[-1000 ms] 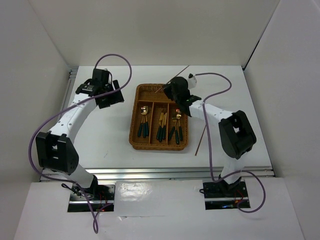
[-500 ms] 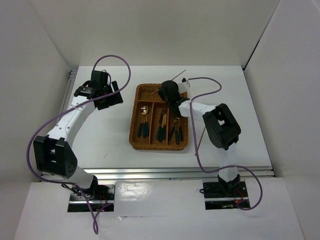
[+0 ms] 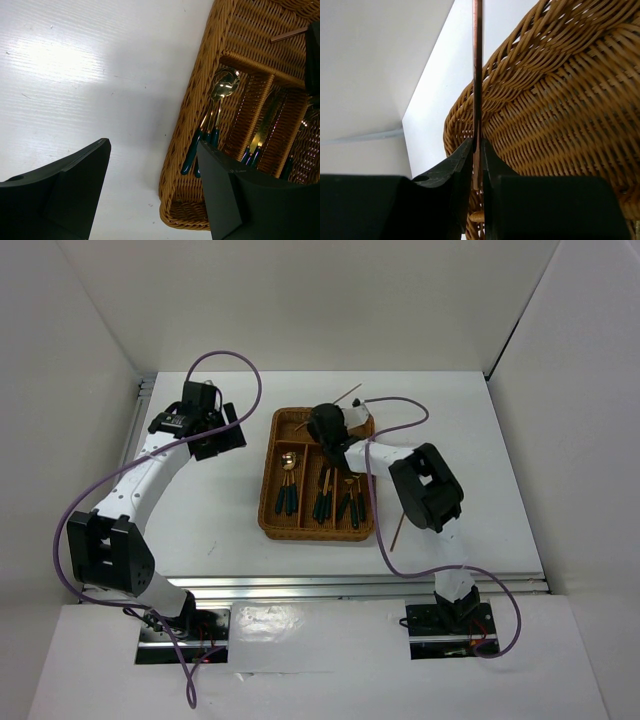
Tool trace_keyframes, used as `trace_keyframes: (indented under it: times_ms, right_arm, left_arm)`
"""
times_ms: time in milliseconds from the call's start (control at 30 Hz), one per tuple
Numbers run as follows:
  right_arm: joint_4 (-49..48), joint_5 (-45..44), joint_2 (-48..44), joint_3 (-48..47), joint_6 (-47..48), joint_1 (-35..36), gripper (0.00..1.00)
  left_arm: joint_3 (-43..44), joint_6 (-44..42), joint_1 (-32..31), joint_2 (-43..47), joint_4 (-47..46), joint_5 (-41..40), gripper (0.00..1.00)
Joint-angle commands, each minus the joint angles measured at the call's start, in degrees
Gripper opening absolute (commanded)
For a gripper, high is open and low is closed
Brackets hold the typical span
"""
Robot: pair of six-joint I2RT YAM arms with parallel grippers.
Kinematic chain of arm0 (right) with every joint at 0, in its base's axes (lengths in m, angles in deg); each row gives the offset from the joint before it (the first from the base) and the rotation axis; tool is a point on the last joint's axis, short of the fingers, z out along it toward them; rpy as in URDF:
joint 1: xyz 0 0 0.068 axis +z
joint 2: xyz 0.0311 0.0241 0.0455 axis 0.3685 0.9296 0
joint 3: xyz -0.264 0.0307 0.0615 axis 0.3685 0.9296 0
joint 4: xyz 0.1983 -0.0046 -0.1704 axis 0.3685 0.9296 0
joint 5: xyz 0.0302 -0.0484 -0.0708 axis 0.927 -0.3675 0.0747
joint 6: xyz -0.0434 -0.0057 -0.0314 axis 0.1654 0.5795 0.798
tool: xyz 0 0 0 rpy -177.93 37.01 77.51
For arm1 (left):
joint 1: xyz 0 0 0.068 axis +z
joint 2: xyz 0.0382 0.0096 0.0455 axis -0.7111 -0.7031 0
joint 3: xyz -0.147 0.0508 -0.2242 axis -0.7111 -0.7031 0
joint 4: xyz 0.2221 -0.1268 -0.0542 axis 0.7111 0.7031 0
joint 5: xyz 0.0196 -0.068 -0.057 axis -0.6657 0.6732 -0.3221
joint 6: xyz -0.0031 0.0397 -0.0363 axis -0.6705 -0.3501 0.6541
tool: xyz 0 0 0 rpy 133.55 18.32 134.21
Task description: Sort the eating utensils into containers
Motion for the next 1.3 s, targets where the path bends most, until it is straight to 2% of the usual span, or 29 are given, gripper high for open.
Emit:
trace_keyframes:
  times_ms: [0, 100, 500, 633, 667, 767, 900, 933, 1033, 1267]
  right_arm:
    - [-1.3, -2.5, 0.9, -4.1, 0.0, 1.0, 0.2]
    - [-0.8, -2.5, 1.4, -4.1, 0.8, 1.0, 0.28]
    - [0.3, -0.9, 1.8, -4.1, 3.0, 1.0, 0.37]
    - [-0.5, -0.9, -1.1, -3.6, 7.6, -0.2, 0.5]
    - [-1.1, 0.3, -1.8, -3.6, 11.4, -0.2, 0.53]
    - [0.5, 3.3, -3.7, -4.6, 16.7, -2.9, 0.53]
    - [9.7, 3.8, -4.8, -8.5, 22.2, -6.3, 0.55]
    - [14.3, 3.8, -4.8, -9.9, 22.2, -7.1, 0.55]
    - [19.2, 2.0, -6.4, -9.9, 22.7, -9.4, 0.53]
    - [24.3, 0.0, -6.5, -10.1, 23.8, -10.0, 0.5]
  left_arm:
    - [-0.2, -0.6, -0.1, 1.7, -1.3, -1.1, 0.84]
    - [-0.2, -0.6, -0.1, 1.1, -1.3, -1.1, 0.84]
    - [-0.2, -0.6, -0.1, 1.1, -1.3, -1.1, 0.84]
    - [-0.2, -0.6, -0.1, 1.1, -1.3, -0.6, 0.84]
    - [-0.2, -0.6, -0.1, 1.1, -1.3, 0.0, 0.84]
    - [-0.2, -0.6, -0.1, 0.6, -1.3, 0.6, 0.84]
    - [-0.2, -0.6, -0.1, 0.1, -1.8, 0.6, 0.84]
    - [-0.2, -0.6, -0.1, 0.1, -1.8, 0.6, 0.84]
    - [-0.2, -0.6, -0.1, -0.5, -1.8, 0.0, 0.84]
    - [-0.2, -0.6, -0.1, -1.1, -1.8, 0.6, 0.84]
